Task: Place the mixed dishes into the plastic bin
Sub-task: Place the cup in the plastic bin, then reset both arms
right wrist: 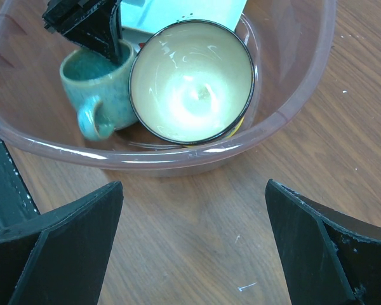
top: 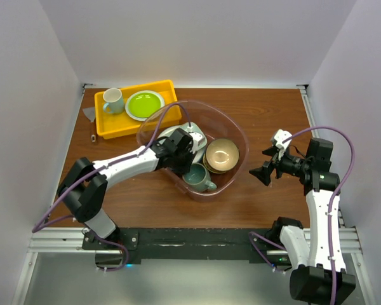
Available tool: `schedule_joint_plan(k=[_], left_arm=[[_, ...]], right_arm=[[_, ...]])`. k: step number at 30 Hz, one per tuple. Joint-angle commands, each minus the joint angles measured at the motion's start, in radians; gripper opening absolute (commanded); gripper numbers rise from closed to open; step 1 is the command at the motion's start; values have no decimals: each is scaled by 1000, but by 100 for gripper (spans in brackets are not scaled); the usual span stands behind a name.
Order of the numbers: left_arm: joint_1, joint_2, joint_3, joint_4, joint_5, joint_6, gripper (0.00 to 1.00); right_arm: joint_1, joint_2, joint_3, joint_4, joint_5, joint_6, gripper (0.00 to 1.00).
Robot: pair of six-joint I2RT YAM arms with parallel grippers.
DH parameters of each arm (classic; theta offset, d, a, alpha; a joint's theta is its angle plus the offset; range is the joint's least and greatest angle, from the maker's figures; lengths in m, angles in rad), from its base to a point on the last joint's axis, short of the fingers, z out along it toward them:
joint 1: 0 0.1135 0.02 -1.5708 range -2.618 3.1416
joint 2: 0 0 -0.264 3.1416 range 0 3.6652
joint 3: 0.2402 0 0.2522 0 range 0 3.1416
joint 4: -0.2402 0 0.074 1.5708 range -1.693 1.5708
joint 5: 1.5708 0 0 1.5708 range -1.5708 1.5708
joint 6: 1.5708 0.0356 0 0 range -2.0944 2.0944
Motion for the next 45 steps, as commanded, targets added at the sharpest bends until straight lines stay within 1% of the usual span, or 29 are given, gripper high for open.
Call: schedule_joint_plan(k=[1, 2, 12, 17, 22, 24, 26, 27, 29, 30, 31, 33, 38, 40, 45], left_arm=[[2, -23, 46, 93, -17, -38, 25], [2, -28, 48, 92, -16, -38, 28], [2, -115, 55, 78, -4, -33, 47], [3, -210, 46, 76, -6, -15, 59], [10, -317, 28, 73, -38, 8, 71], [16, -366, 20, 65, -78, 22, 74], [19, -403, 11, 62, -92, 36, 80], [25, -441, 6, 61, -110, 39, 85], [33, -486, -10, 65, -128, 47, 91], [45, -530, -17, 65, -151, 48, 97], [51, -557, -24, 67, -165, 48, 100], [75, -622, -44, 72, -196, 59, 100], [123, -719, -83, 52, -262, 89, 100], [143, -762, -119, 55, -297, 102, 100], [154, -833, -195, 64, -409, 105, 100]], right_arm=[[5, -11, 16, 28, 13, -9, 98], [5, -11, 16, 27, 13, -8, 98], [5, -12, 14, 33, 17, -4, 98], [4, -14, 13, 36, 22, -3, 98], [2, -18, 14, 35, 26, -4, 98], [4, -23, 14, 36, 32, -3, 98], [4, -24, 16, 41, 35, 3, 98], [2, -27, 17, 41, 46, 5, 98], [2, -29, 19, 56, 63, 25, 98], [4, -32, 23, 68, 94, 43, 98], [2, -37, 26, 81, 111, 81, 98], [1, -40, 31, 108, 146, 106, 98], [1, -47, 51, 157, 272, 199, 98], [1, -55, 75, 174, 340, 245, 98], [1, -40, 176, 193, 427, 321, 98]])
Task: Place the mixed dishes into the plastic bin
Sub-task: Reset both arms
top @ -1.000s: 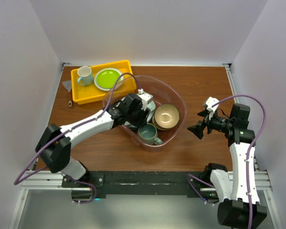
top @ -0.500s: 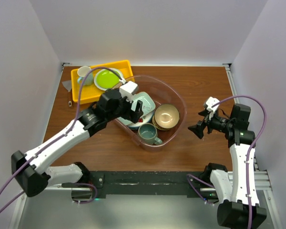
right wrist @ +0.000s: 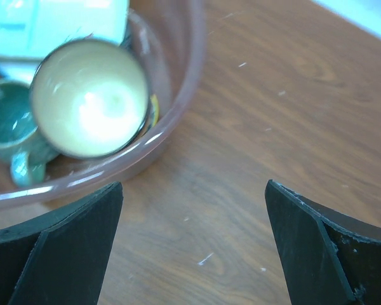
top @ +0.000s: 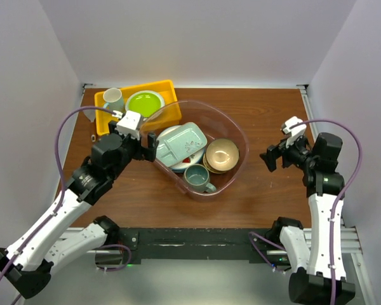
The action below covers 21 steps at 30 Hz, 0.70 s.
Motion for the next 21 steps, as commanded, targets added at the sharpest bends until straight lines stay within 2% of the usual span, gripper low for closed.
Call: schedule_joint_plan(k=[1, 11, 21], left_arm=[[11, -44, -75, 24, -129, 26, 100], [11, -202, -176, 81, -247, 22, 100], [11, -242, -204, 96, -219, 0, 100]], right_arm=[[1, 3, 131, 77, 118, 130, 98], [-1, 55, 280, 128, 201, 330, 98], [-1, 61, 341, 146, 314, 419, 98]])
